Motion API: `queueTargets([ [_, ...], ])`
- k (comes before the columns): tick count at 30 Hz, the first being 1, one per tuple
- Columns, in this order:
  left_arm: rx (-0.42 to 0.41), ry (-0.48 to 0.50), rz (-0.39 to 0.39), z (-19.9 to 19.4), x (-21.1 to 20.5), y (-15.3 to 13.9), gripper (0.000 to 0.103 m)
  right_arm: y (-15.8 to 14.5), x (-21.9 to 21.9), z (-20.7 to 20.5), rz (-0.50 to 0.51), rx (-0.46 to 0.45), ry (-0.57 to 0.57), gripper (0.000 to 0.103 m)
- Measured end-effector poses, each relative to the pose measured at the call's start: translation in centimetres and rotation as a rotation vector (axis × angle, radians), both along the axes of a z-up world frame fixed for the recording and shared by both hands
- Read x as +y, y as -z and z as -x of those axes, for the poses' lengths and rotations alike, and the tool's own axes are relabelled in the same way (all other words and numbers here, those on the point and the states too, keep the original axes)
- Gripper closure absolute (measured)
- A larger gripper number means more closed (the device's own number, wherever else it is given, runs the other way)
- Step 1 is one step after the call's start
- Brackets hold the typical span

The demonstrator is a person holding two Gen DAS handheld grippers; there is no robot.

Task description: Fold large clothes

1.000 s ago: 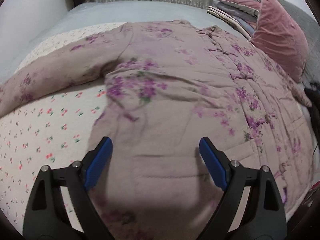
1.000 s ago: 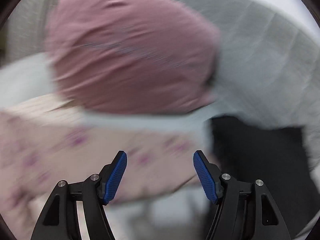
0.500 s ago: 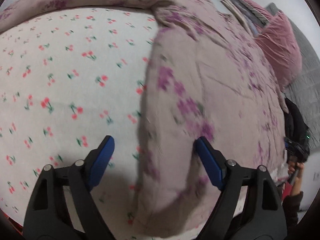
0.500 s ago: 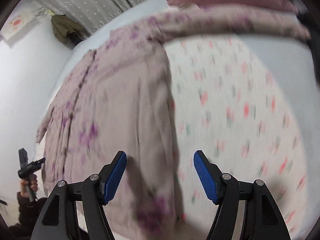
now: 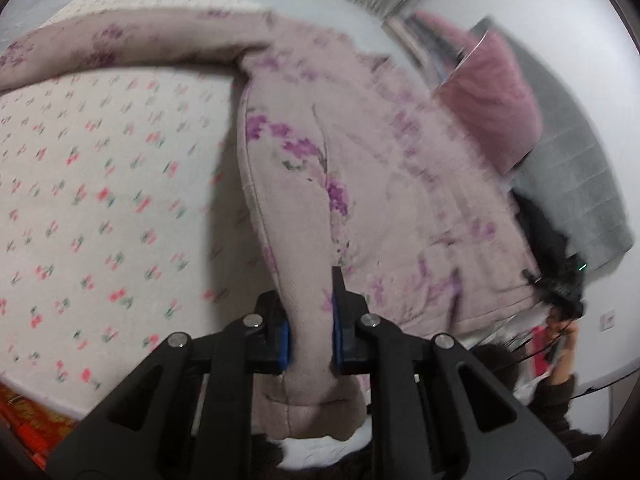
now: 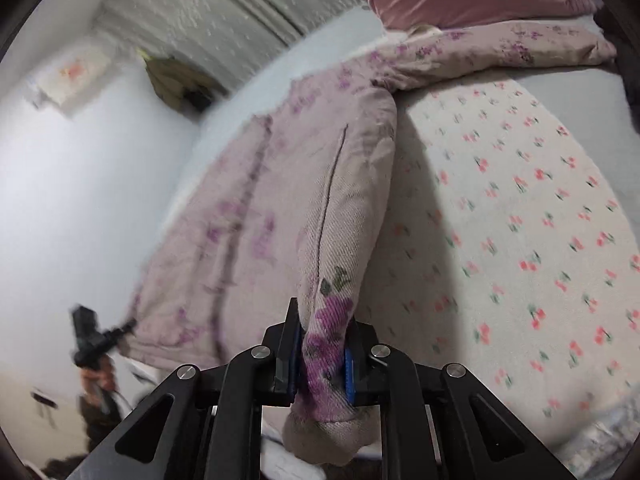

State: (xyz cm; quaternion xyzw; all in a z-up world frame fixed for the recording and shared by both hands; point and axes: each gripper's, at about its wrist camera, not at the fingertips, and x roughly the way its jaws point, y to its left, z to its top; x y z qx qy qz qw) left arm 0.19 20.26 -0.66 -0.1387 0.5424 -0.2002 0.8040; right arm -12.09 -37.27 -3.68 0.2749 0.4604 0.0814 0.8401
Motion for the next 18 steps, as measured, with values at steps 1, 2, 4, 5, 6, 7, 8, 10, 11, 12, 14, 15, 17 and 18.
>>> queueTargets([
  [1,0.047,0.011,-0.078,0.2,-0.4,2.2,0.086,1.1,0.6,-0.2,0.059,0.051,-0.006,0.087],
  [2,0.079,0.027,-0.138,0.1,-0.7,4.0,0.085,2.8,1.1,-0.4,0.128,0.12,-0.01,0.087],
  [4,0.073,0.047,-0.21,0.1,-1.5,5.9,0.077,6.0,1.3,-1.1,0.214,0.226,-0.021,0.081],
  [5,0.059,0.039,-0.223,0.0,-1.7,5.7,0.071,6.7,1.4,-1.5,0.232,0.229,-0.017,0.079],
  [6,0.036,0.028,-0.241,0.1,-2.0,4.9,0.069,6.2,1.4,-1.6,0.254,0.224,0.001,0.075],
  [7,0.007,0.021,-0.256,0.2,-2.1,4.0,0.067,5.6,1.5,-1.7,0.27,0.225,0.007,0.069],
  [8,-0.058,0.007,-0.288,0.2,-2.3,2.5,0.062,4.5,1.8,-1.8,0.32,0.215,0.014,0.067],
  [10,-0.168,-0.021,-0.331,-0.1,-2.6,0.1,0.043,2.3,2.4,-2.1,0.437,0.175,0.035,0.062],
  [11,-0.225,-0.038,-0.328,-1.0,-2.4,-0.7,0.034,1.0,2.8,-2.3,0.498,0.145,0.059,0.059],
  [12,-0.274,-0.055,-0.317,-1.4,-2.7,-1.4,0.031,-0.2,3.3,-2.6,0.547,0.109,0.089,0.048],
  [14,-0.324,-0.067,-0.263,-3.3,-4.2,-2.1,0.027,-2.1,4.0,-4.2,0.585,0.023,0.125,0.031],
  [15,-0.328,-0.059,-0.234,-4.1,-4.6,-2.1,0.027,-2.6,4.8,-5.4,0.572,-0.018,0.126,0.028],
  [17,-0.336,-0.036,-0.204,-6.2,-6.9,-1.6,0.026,-2.9,5.9,-7.2,0.532,-0.049,0.108,0.028],
  [18,-0.347,-0.019,-0.207,-7.4,-8.5,-0.8,0.026,-2.7,6.8,-8.9,0.517,-0.055,0.099,0.028],
])
